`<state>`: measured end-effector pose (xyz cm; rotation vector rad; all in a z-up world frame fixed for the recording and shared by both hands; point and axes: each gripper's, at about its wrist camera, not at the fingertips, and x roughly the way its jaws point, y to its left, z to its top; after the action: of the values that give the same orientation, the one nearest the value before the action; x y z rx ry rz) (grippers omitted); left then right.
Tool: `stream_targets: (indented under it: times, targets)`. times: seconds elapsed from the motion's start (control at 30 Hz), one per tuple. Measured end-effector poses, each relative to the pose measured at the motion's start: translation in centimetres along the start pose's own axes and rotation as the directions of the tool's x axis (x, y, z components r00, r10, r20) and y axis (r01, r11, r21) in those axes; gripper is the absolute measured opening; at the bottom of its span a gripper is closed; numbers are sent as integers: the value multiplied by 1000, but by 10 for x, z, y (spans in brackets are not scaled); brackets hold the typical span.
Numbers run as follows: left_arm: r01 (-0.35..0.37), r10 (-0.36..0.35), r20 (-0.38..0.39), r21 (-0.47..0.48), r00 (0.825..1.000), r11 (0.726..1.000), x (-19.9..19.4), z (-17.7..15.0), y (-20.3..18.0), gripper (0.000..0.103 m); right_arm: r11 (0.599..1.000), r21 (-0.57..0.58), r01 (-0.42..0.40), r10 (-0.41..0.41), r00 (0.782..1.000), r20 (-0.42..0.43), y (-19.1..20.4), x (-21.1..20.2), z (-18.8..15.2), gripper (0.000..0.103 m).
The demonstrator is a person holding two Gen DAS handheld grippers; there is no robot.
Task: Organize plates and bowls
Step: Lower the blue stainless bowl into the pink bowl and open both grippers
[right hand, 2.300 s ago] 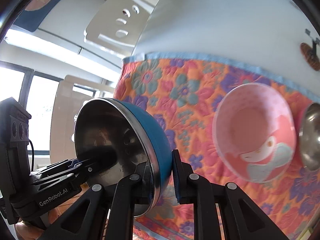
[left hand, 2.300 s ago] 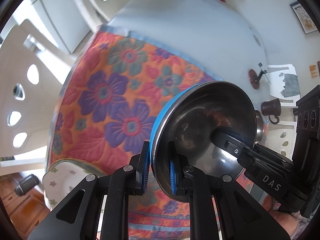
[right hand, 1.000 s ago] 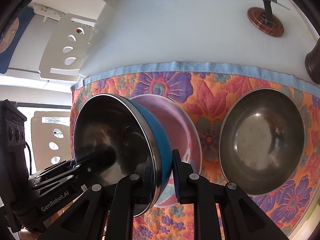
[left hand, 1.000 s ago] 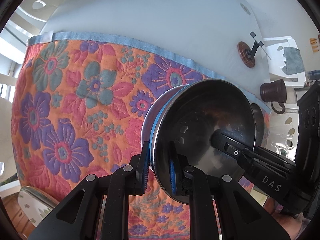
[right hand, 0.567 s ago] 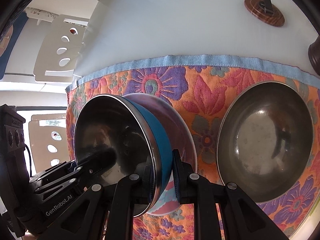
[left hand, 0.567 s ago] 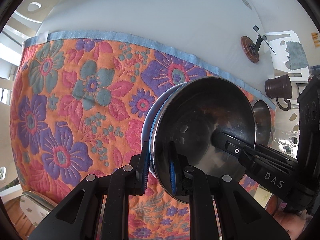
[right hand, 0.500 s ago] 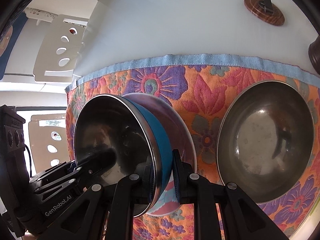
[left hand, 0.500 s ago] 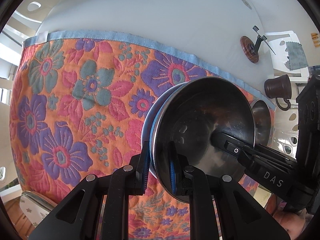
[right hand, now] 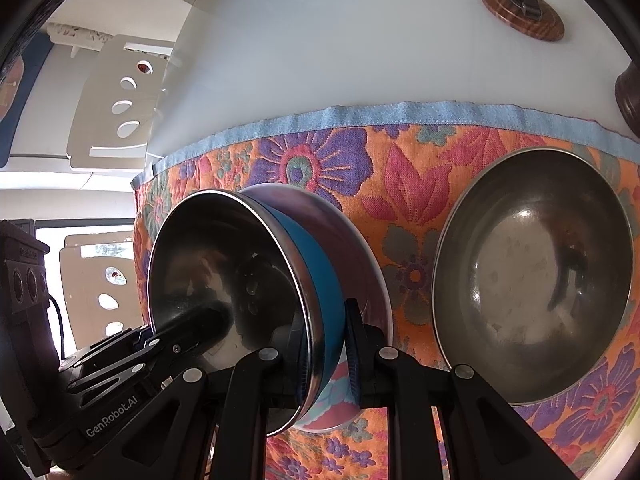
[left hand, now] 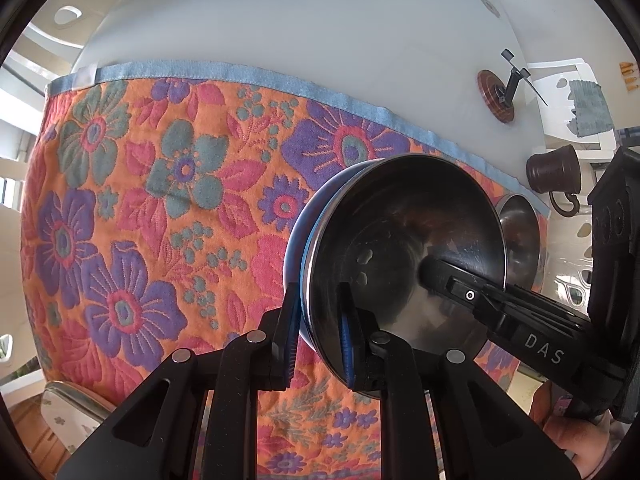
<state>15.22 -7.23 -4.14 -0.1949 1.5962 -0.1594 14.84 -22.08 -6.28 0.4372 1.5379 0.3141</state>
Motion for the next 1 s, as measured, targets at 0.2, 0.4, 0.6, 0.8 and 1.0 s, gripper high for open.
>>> stream_targets:
  times: [0.2,0.4,0.6,0.8,1.0]
  targets:
    - [-8,8,3,3,1000,1000,-2,-2,-2,15,1000,2,7,-7,1000,11,0,-2,-3,17]
    - [-14,14,2,-7,1000,1000,-3,-4,0,15,1000,19,5,-5,1000,10,-2,-4,-3,19]
    - [-24,24,-4,-7,1000,1000,-4,-6,2,15,1000,25,-10,9,1000,19,-2,-6,-3,26]
    - [-25,25,-3,-12,1000,1000,-6,-7,0,15,999,28,-19,18,1000,23,-2,-8,-4,28]
    - [-15,15,-1,-17,1000,1000,-9,-10,-2,15,1000,23,-9,8,999,36,-3,-13,-5,33]
